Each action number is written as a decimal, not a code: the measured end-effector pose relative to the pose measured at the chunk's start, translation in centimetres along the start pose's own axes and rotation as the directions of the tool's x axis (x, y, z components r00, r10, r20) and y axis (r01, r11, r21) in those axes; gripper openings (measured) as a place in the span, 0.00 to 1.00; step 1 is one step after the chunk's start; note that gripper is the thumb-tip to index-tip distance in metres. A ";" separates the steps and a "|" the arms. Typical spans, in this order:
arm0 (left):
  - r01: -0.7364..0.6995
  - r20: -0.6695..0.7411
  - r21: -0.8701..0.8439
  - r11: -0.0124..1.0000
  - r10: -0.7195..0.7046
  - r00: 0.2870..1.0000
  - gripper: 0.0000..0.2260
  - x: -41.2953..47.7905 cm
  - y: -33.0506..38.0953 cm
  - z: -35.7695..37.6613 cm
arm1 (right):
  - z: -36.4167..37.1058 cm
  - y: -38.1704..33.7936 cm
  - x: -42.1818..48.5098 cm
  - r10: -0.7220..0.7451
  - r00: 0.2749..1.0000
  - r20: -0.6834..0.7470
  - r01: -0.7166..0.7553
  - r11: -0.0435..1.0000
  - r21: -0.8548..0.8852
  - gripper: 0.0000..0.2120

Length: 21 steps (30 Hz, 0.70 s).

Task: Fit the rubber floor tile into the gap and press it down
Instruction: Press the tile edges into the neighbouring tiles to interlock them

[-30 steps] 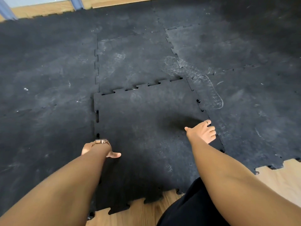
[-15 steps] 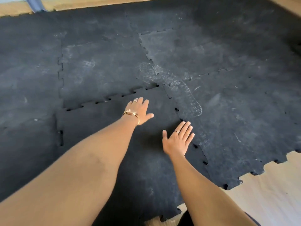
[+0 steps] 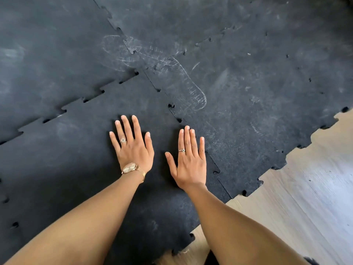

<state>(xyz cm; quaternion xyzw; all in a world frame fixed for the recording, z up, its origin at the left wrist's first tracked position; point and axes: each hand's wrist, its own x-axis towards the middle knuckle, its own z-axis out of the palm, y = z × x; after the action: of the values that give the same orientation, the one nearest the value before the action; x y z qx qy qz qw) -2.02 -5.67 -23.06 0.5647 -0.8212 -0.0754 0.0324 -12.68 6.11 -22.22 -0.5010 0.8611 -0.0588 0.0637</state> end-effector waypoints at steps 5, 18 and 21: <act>-0.017 0.001 -0.020 1.000 0.017 1.000 0.28 -0.1 -0.1 -0.4 | -0.2 0.0 0.2 -0.010 0.999 0.043 0.012 0.999 -0.033 0.35; -0.704 0.163 -0.068 0.707 0.704 0.692 0.22 0.0 4.7 -2.4 | -1.7 2.2 -2.2 -0.087 0.983 0.164 0.099 0.993 -0.070 0.41; -0.695 0.135 -0.135 0.706 0.708 0.693 0.22 -1.1 4.9 -2.0 | -2.0 2.6 -3.2 -0.096 0.981 0.166 0.114 0.989 -0.099 0.41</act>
<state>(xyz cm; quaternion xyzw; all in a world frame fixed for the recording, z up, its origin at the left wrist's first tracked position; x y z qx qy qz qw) -5.82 -3.10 -20.27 0.1977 -0.9706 -0.1372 0.0062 -13.71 10.25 -20.57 -0.5516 0.8274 0.0253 0.1027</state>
